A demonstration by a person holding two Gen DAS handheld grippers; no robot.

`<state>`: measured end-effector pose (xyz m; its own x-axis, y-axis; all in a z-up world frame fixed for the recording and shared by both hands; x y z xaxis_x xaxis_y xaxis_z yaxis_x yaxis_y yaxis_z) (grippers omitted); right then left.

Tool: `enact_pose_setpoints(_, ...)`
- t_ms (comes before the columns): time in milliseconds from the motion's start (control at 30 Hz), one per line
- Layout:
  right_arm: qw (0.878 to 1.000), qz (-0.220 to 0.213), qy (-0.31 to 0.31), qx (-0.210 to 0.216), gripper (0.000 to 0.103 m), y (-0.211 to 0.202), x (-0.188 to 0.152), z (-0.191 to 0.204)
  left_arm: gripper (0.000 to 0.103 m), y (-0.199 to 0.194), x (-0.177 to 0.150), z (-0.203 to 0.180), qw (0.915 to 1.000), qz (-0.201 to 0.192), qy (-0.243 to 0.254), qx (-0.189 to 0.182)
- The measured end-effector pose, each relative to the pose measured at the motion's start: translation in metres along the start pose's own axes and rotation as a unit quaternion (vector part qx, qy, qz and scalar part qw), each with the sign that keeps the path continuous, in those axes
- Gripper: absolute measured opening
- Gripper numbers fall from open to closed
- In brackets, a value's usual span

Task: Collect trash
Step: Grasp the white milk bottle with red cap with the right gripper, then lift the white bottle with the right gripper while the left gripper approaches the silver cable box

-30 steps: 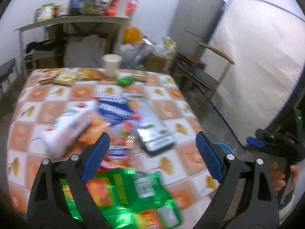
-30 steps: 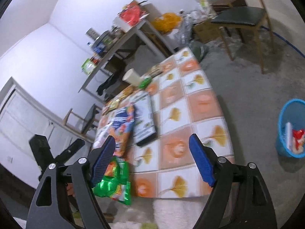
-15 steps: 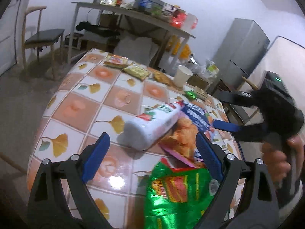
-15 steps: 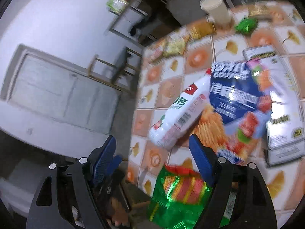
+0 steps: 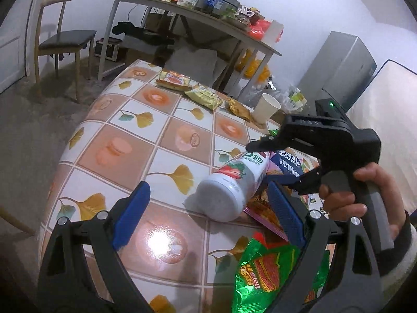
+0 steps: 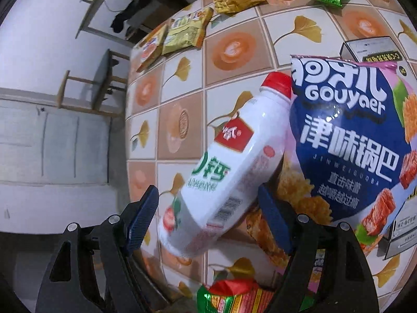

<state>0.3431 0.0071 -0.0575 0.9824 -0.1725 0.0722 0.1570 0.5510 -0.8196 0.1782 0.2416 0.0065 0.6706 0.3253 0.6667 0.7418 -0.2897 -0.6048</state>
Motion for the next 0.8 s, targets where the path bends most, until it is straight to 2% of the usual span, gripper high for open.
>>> enact_pose_setpoints(367,0.999,-0.007,-0.013,-0.041,0.076,0.029,0.022,0.01,0.087,0.0,-0.007,0.003,0.9999,0.011,-0.004,-0.004)
enact_pose_setpoints(433,0.998,-0.009,-0.03,-0.045,0.065,0.033,0.024,0.014,0.087,-0.001,-0.008,0.004,0.9999,0.013,-0.004,-0.003)
enact_pose_setpoints(467,0.998,-0.008,-0.036,-0.044,0.063,0.034,0.025,0.014,0.087,-0.002,-0.009,0.004,0.9999,0.013,-0.005,-0.002)
enact_pose_setpoints(633,0.998,-0.006,-0.057,-0.01,0.061,0.04,0.028,0.016,0.087,-0.003,-0.009,0.007,0.9998,0.015,-0.008,0.005)
enact_pose_setpoints(800,0.995,-0.009,-0.057,0.085,0.06,0.033,0.028,0.014,0.087,-0.009,-0.008,0.009,0.9998,0.013,-0.011,0.011)
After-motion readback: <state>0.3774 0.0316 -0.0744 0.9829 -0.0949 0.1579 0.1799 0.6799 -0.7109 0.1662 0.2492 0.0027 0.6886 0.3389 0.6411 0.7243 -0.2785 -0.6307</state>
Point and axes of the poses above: each gripper's, at about its wrist camera, not at the fingertips, and y roughly the way its jaws point, z to its left, x to its top, the point moved 2 cm from there along y, roughly the way its jaws point, and after that the axes turned 1 degree about -y, right-handed, at the moved point
